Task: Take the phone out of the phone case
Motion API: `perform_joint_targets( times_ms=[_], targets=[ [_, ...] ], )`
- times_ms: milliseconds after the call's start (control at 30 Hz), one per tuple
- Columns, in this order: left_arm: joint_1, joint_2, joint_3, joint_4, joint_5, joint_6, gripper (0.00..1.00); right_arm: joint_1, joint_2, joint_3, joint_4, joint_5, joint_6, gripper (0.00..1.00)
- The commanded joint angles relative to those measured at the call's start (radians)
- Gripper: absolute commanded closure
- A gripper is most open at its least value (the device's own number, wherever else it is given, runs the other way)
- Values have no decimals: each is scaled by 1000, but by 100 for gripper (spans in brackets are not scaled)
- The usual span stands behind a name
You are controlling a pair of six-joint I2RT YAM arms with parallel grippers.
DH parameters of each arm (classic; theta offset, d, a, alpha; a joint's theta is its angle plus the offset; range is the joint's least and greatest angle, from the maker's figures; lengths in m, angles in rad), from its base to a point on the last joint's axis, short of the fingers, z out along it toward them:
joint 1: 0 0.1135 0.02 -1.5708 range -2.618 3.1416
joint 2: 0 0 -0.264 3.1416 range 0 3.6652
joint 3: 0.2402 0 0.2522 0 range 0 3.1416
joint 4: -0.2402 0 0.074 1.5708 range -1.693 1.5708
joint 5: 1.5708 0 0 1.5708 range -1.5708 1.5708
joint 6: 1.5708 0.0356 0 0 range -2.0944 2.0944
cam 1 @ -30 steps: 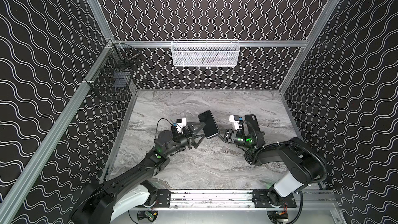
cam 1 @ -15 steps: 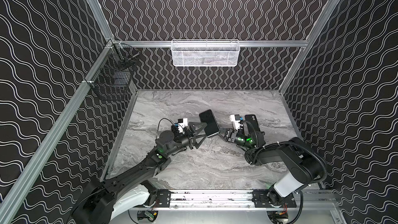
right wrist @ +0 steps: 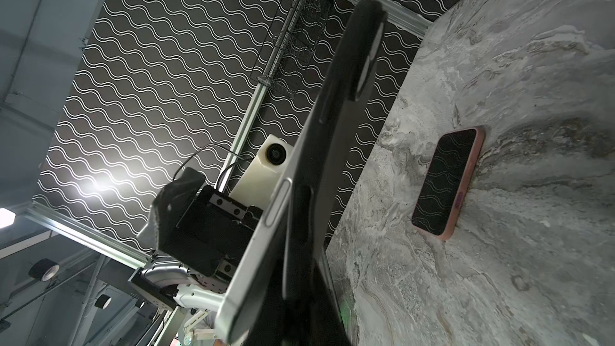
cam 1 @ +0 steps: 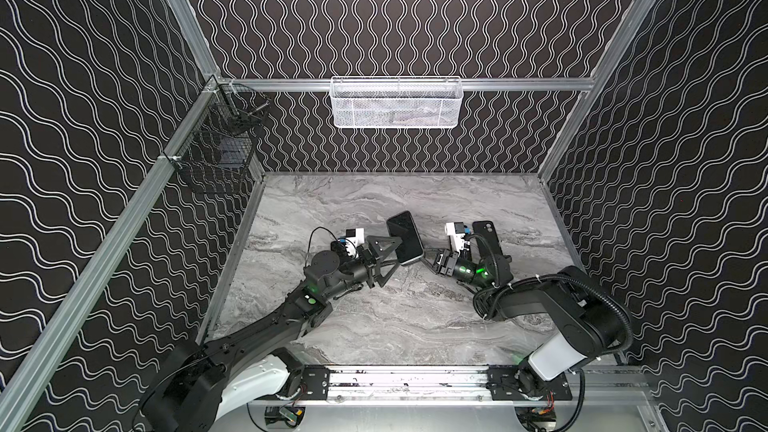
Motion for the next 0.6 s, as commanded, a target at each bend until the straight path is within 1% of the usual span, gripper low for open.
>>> perform_joint_targets(
  times_ms=[0, 300, 567],
  targets=[
    [-4, 8, 17, 50, 3, 14, 1, 9, -10, -2, 173, -36, -7, 88],
    [-4, 29, 23, 80, -5, 10, 3, 19, -9, -5, 172, -35, -9, 88],
    [-4, 48, 34, 92, -9, 12, 9, 21, -17, -17, 172, -37, -13, 88]
  ],
)
